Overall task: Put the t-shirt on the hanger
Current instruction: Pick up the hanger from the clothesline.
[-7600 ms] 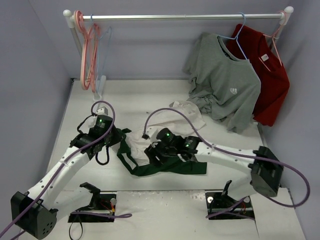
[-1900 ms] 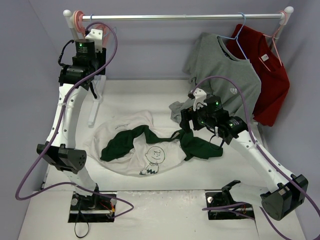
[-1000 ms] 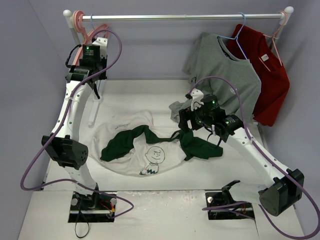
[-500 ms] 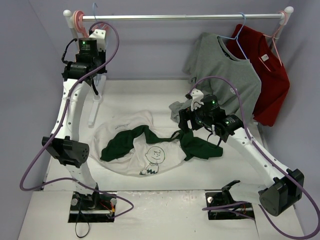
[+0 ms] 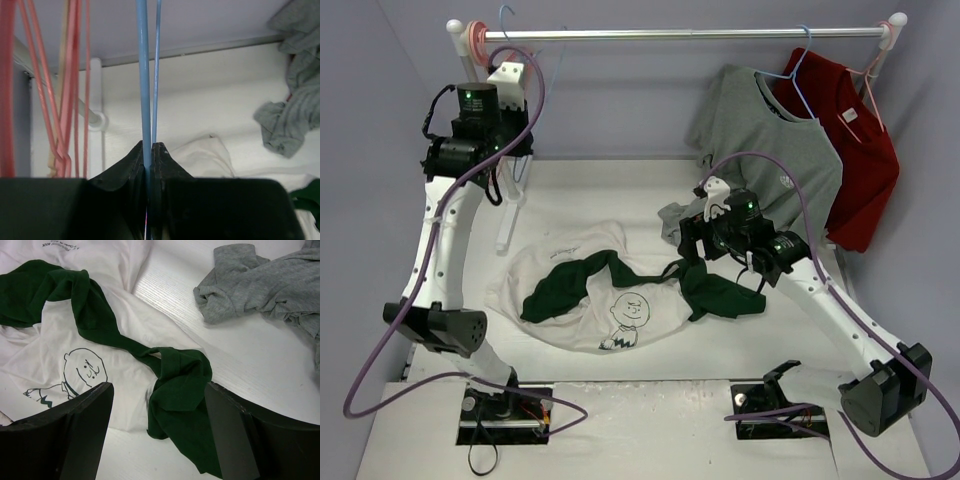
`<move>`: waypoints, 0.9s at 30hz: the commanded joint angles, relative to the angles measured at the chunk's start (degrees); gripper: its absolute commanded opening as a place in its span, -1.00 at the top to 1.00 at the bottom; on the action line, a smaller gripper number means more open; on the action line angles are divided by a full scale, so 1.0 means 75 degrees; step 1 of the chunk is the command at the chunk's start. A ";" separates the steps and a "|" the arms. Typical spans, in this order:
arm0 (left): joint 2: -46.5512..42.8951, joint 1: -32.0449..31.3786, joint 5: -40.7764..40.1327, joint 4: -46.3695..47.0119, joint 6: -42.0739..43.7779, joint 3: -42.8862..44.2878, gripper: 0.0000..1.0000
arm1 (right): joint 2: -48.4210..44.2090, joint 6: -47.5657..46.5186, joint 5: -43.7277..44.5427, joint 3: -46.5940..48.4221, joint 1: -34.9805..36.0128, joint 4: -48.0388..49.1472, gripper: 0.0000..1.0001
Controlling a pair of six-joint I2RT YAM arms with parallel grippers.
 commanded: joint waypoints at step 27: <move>-0.5420 -0.1695 0.1839 0.0585 -0.0043 -0.6933 1.00 | 0.1153 0.1136 0.1561 -0.0749 0.0467 0.1091 -0.19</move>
